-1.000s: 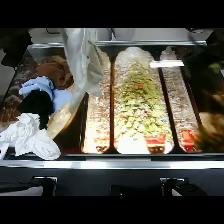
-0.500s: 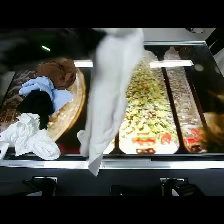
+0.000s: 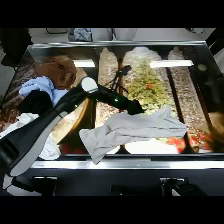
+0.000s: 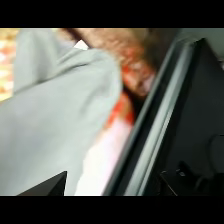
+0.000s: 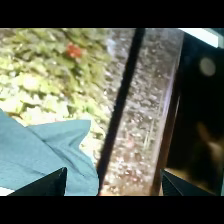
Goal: Fold the shirts.
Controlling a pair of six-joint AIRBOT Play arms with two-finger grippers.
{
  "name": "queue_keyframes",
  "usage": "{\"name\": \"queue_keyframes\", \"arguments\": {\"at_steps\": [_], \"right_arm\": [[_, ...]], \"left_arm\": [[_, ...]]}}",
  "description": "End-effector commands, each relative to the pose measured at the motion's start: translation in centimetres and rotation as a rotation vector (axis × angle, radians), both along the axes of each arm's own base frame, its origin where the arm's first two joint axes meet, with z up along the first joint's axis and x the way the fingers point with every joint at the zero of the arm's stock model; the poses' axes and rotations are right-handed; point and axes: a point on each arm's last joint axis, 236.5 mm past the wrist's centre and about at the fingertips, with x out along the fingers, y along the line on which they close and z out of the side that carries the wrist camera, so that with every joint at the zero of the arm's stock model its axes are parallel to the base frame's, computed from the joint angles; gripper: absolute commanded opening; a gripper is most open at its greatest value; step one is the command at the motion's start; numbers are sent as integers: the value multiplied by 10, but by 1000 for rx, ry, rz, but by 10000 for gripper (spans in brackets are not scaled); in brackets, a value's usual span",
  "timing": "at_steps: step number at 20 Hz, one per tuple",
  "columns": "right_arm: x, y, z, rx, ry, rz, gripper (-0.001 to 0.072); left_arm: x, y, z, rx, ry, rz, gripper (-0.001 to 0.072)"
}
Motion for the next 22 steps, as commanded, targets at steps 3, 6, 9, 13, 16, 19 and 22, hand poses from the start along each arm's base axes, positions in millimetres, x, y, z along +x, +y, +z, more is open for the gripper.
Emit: {"name": "queue_keyframes", "arguments": {"at_steps": [3, 6, 9, 13, 16, 19, 22], "right_arm": [[66, 10, -125, -128, 361, 102, 693], [92, -14, -218, -102, 562, 47, 693], [76, -62, -273, 56, 762, -84, 692], [19, -116, -309, 289, 973, -217, 704], [-4, -137, -324, 510, 963, -309, 708], [-7, -145, -345, 550, 933, -330, 709], [-1, -145, -367, 524, 915, -311, 709]], "left_arm": [[57, 227, -22, 545, 14, 247, 644], [41, 279, -43, 548, 149, 333, 644], [9, 246, -78, 409, 266, 306, 643], [-24, 171, -128, 293, 307, 230, 642], [-40, 133, -148, 301, 282, 166, 641], [-45, 108, -158, 287, 266, 158, 585], [-33, 106, -164, 280, 243, 199, 361]]}}
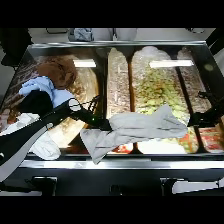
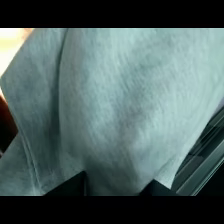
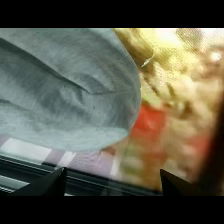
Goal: Fold the shirts.
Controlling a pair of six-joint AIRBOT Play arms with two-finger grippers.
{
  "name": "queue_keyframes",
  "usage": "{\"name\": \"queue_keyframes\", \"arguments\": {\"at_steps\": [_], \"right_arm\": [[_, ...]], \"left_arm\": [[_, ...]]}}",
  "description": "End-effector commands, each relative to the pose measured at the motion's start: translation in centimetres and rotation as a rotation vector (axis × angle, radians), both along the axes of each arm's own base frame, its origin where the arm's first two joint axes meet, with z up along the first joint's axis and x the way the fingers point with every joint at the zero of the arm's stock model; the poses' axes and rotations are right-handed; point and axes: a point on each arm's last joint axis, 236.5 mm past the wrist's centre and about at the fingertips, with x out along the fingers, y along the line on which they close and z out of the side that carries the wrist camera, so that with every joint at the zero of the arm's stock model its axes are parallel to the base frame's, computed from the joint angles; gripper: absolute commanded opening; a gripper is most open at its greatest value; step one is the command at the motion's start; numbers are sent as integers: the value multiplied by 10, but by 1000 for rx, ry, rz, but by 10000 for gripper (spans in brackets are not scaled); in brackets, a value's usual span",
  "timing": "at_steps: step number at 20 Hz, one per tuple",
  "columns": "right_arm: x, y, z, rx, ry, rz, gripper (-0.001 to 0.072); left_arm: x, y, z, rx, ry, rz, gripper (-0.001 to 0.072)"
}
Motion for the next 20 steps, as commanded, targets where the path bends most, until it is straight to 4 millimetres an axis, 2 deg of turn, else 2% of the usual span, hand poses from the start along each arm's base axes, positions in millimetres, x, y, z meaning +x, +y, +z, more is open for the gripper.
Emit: {"name": "queue_keyframes", "arguments": {"at_steps": [1, 3, 6, 8, 9, 10, 11, 12, 14, 16, 17, 18, 19, 20], "right_arm": [[4, -3, -25, 15, -28, -19, 709], [10, 7, -33, 68, -41, -16, 709], [21, 24, -44, 147, -49, -45, 702], [19, 37, -52, 167, -13, -13, 699], [19, 47, -55, 176, 5, 15, 661], [19, 56, -56, 179, 19, 45, 557], [23, 64, -55, 176, 15, 77, 275], [28, 69, -51, 169, 8, 98, 58], [46, 74, -26, 135, -61, 137, 51], [81, 70, 31, 66, -257, 149, 51], [101, 66, 78, 14, -402, 154, 50], [119, 61, 132, -60, -567, 154, 50], [130, 56, 204, -155, -766, 153, 51], [129, 54, 280, -252, -966, 148, 51]], "left_arm": [[14, -10, -7, -15, -50, 48, 283], [21, -9, -5, -21, -65, 66, 32], [24, -11, -1, -26, -78, 63, 34], [24, -11, 2, -29, -83, 63, 33], [24, -11, 3, -30, -85, 63, 33], [24, -11, 5, -33, -89, 63, 33], [25, -11, 10, -37, -98, 63, 33], [27, -9, 16, -35, -120, 58, 33], [44, 2, 42, 21, -269, 9, 31], [72, 14, 106, 43, -471, 12, 31], [88, 23, 154, 41, -589, 45, 31], [99, 33, 207, 32, -709, 81, 31], [106, 48, 270, 16, -849, 126, 31], [104, 65, 332, -5, -981, 175, 31]]}}
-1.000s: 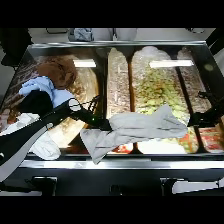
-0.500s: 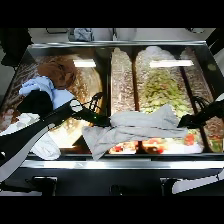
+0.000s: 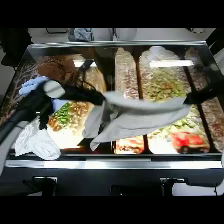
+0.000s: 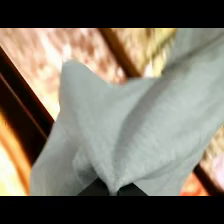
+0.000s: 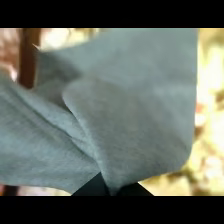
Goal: Fold the shirts.
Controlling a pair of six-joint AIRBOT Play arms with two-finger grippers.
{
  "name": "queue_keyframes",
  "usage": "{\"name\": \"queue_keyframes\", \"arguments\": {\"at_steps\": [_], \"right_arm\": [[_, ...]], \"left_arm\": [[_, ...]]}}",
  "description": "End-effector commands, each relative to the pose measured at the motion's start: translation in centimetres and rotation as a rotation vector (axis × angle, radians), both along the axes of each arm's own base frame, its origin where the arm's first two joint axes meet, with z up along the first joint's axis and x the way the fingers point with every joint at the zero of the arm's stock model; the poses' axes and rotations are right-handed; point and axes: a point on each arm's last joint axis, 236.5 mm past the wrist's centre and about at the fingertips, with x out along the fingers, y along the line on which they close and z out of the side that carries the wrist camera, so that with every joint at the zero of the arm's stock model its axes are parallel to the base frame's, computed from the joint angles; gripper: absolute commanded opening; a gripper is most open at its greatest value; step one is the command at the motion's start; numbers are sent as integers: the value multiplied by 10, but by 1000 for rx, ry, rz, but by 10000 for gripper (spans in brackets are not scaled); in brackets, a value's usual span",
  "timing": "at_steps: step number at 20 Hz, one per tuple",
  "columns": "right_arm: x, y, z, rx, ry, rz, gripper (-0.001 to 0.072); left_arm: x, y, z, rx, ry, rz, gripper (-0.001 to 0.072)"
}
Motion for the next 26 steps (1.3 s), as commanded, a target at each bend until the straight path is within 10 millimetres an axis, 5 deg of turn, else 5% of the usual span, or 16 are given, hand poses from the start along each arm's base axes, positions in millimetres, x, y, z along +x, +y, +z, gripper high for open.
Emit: {"name": "queue_keyframes", "arguments": {"at_steps": [1, 3, 4, 5, 8, 10, 12, 15, 18, 19, 23, 25, 26], "right_arm": [[3, 2, 244, -233, -683, -51, 51], [-66, 22, 388, -362, -1088, -95, 51], [-110, 37, 439, -394, -1248, -123, 51], [-149, 50, 469, -395, -1355, -147, 51], [-230, 80, 506, -400, -1511, -170, 51], [-251, 84, 512, -430, -1541, -180, 51], [-252, 79, 508, -452, -1520, -191, 51], [-230, 61, 484, -474, -1399, -215, 52], [-178, 34, 426, -466, -1145, -204, 52], [-154, 26, 394, -454, -1020, -172, 52], [-47, -10, 199, -290, -426, -69, 52], [4, -4, 100, -115, -253, -38, 51], [27, 4, 66, -21, -227, -47, 52]], "left_arm": [[2, 67, 202, -54, -461, 164, 31], [-39, 115, 316, -161, -681, 275, 31], [-68, 134, 359, -216, -770, 304, 31], [-96, 145, 389, -258, -839, 308, 31], [-163, 150, 430, -374, -940, 251, 31], [-177, 147, 430, -385, -932, 221, 31], [-173, 144, 414, -354, -872, 213, 31], [-142, 139, 358, -207, -734, 228, 32], [-91, 130, 255, -5, -481, 249, 33], [-76, 122, 214, 53, -390, 236, 33], [-32, 95, 11, 284, 26, 183, 33], [-25, 91, -79, 386, 190, 161, 33], [-17, 88, -112, 421, 238, 149, 33]]}}
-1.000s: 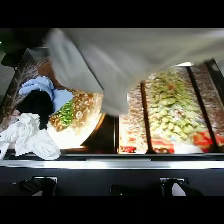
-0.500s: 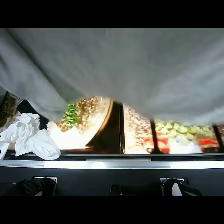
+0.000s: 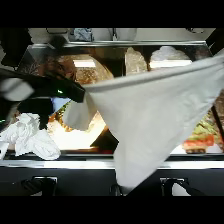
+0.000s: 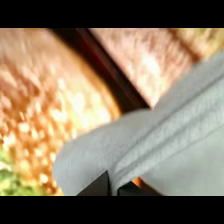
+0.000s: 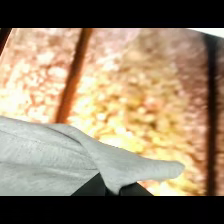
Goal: Fold the shirts.
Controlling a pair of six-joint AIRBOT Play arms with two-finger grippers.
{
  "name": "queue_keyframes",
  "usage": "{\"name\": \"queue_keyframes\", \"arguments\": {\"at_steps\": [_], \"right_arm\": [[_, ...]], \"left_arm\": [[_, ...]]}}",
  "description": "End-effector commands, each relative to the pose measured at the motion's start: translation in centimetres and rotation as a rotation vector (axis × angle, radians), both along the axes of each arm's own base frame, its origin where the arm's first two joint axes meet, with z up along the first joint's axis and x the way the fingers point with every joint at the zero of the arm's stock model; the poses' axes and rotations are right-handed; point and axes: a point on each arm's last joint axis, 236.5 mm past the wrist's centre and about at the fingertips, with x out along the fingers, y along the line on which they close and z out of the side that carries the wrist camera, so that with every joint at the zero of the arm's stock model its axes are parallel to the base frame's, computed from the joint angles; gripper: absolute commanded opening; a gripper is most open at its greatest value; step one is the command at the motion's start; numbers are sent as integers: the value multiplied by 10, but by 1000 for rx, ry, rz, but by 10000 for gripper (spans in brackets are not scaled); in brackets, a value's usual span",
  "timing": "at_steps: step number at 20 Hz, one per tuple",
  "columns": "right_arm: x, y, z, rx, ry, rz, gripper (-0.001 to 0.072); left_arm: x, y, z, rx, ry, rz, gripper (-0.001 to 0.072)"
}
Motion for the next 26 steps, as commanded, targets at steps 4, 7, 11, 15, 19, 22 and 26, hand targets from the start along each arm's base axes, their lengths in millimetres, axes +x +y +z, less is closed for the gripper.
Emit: {"name": "queue_keyframes", "arguments": {"at_steps": [4, 7, 11, 15, 19, 22, 26], "right_arm": [[121, 40, -193, 536, 188, 43, 52], [135, 63, -228, 598, 237, 50, 52], [140, 92, -242, 555, 266, 120, 362], [91, 66, -210, 435, 369, 234, 702], [-5, 28, -245, 432, 729, 139, 687], [-36, 55, -279, 479, 766, 129, 691], [-75, 76, -310, 508, 864, 155, 702]], "left_arm": [[46, 4, -170, 155, 297, 42, 33], [70, 18, -178, 115, 318, 116, 34], [66, 20, -164, 35, 381, 136, 653], [39, 76, -129, 92, 480, 117, 684], [-27, 73, -162, -35, 640, 151, 684], [-75, 36, -209, -175, 700, 170, 684], [-91, 3, -238, -231, 691, 157, 684]]}}
